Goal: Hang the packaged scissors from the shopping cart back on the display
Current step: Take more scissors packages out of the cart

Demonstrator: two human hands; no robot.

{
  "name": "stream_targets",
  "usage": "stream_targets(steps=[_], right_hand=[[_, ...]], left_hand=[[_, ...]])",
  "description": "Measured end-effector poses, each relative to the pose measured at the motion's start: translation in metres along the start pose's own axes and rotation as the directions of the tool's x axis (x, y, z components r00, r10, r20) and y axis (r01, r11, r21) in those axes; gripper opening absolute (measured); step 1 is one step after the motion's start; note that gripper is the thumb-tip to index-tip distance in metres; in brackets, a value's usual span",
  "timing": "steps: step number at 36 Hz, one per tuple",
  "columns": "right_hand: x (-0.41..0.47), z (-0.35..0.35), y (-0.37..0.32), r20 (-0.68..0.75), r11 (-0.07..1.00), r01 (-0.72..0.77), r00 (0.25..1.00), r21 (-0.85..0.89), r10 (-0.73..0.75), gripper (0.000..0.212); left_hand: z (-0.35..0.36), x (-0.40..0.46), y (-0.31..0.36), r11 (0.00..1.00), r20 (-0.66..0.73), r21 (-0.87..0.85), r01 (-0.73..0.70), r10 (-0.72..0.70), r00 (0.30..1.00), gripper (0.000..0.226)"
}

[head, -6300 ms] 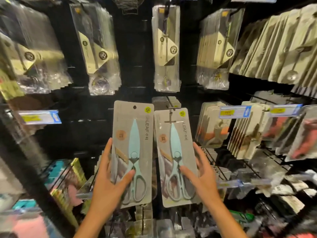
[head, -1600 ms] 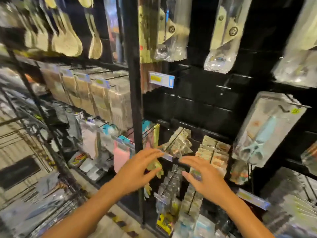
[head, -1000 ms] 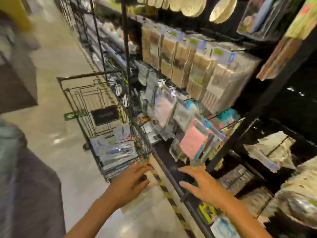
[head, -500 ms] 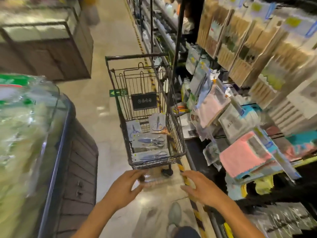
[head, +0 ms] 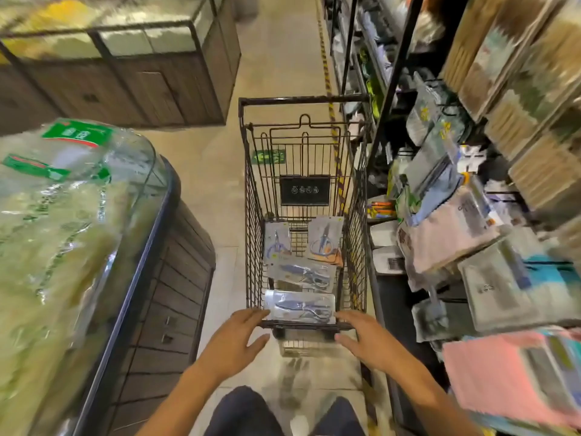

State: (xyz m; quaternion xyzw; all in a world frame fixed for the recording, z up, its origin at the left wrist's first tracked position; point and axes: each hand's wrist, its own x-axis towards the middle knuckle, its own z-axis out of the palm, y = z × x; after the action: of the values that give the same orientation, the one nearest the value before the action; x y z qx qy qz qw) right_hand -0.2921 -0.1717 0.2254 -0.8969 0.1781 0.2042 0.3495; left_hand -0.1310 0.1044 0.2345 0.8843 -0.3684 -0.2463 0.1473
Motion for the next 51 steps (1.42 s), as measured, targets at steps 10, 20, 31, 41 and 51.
stream_targets(steps=[10,20,31,41,51], right_hand=[[0.073,-0.011,-0.014,0.057,0.997,-0.071,0.996,0.029,0.069,0.047],[0.120,0.014,-0.010,0.090,0.956,-0.292,0.953,0.023,0.289,0.052],[0.197,0.037,0.030,0.191,0.909,-0.418,0.892,0.006,0.409,0.048],[0.286,0.114,0.104,0.301,0.909,-0.414,0.873,0.044,0.382,0.048],[0.340,0.177,0.128,0.025,0.982,-0.110,0.994,0.153,0.107,0.023]], left_hand=[[0.003,0.076,-0.032,1.000,0.091,-0.012,0.004,-0.003,0.996,0.060],[0.023,0.146,-0.069,1.000,0.161,-0.019,0.009,-0.005,0.987,0.052],[0.061,0.206,-0.081,0.994,0.377,-0.070,0.084,-0.051,0.925,0.058],[0.151,0.260,-0.112,0.975,0.508,0.021,0.220,-0.200,0.838,0.057],[0.215,0.268,-0.135,0.957,0.531,0.003,0.290,-0.248,0.810,0.052]])
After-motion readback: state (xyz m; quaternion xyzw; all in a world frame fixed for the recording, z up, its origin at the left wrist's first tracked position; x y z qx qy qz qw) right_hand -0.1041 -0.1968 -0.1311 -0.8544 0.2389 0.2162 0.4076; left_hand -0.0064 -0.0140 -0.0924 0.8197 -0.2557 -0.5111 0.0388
